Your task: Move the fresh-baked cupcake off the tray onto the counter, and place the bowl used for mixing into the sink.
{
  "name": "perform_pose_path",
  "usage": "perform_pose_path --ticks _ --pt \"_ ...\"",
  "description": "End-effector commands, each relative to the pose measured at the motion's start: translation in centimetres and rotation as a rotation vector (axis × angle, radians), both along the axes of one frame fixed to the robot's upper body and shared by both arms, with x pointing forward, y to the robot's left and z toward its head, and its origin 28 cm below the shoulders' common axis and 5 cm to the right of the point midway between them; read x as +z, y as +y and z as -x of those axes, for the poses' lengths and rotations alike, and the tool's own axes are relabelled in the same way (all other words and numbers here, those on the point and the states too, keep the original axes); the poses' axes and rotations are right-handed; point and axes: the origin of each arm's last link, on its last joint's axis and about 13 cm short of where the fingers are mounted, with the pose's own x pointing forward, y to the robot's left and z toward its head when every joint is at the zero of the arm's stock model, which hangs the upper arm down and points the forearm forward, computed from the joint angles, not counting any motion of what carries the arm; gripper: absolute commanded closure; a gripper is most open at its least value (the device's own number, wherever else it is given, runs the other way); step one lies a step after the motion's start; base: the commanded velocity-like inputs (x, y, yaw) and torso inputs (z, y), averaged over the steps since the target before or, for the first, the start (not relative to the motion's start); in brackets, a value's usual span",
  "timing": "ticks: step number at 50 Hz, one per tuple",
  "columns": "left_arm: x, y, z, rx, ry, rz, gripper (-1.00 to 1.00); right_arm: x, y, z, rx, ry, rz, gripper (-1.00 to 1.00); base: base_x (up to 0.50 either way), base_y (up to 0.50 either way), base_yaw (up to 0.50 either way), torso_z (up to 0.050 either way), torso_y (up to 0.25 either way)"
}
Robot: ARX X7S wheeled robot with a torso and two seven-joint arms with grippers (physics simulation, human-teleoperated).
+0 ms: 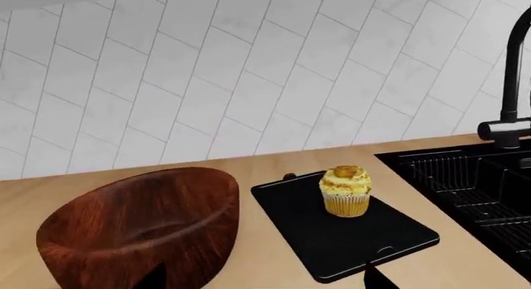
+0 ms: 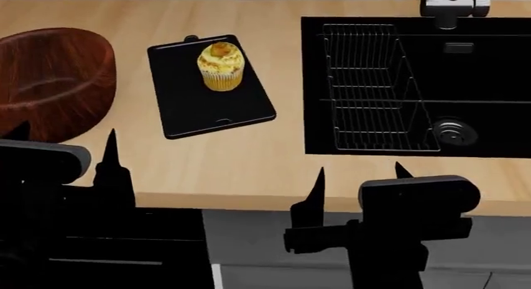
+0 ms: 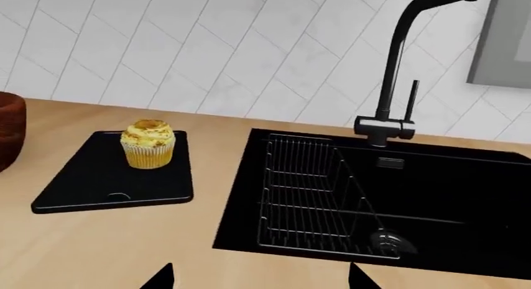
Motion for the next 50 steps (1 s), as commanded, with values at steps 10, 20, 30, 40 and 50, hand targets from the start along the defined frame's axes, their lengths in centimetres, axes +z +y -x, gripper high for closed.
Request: perform_pose_path --ticks 10,20,30,40,50 --pt "0.12 -0.04 0.08 0.005 -0.005 -0.003 -1.00 -0.12 0.10 0.07 0.055 -0.009 -0.006 -1.00 0.25 0.38 0.00 0.000 0.000" --pt "0.13 -0.06 0.08 -0.001 -0.005 -0.002 -1.00 -0.04 0.03 -0.04 0.055 -0.009 -0.015 -1.00 0.31 0.37 0.00 0.000 0.000" --pt "0.12 -0.08 0.05 -0.002 -0.005 0.000 -1.00 -0.02 -0.04 0.05 0.050 -0.013 -0.015 -1.00 0.32 0.35 0.00 0.000 0.000" --pt "0.10 -0.06 0.03 -0.003 -0.002 -0.002 -1.00 0.19 -0.13 0.07 0.041 -0.017 -0.018 -1.00 0.32 0.35 0.00 0.000 0.000" --pt "-0.03 -0.02 -0.07 -0.004 0.000 -0.001 -1.00 -0.07 -0.44 -0.23 0.023 -0.025 -0.043 -1.00 0.33 0.14 0.00 0.000 0.002"
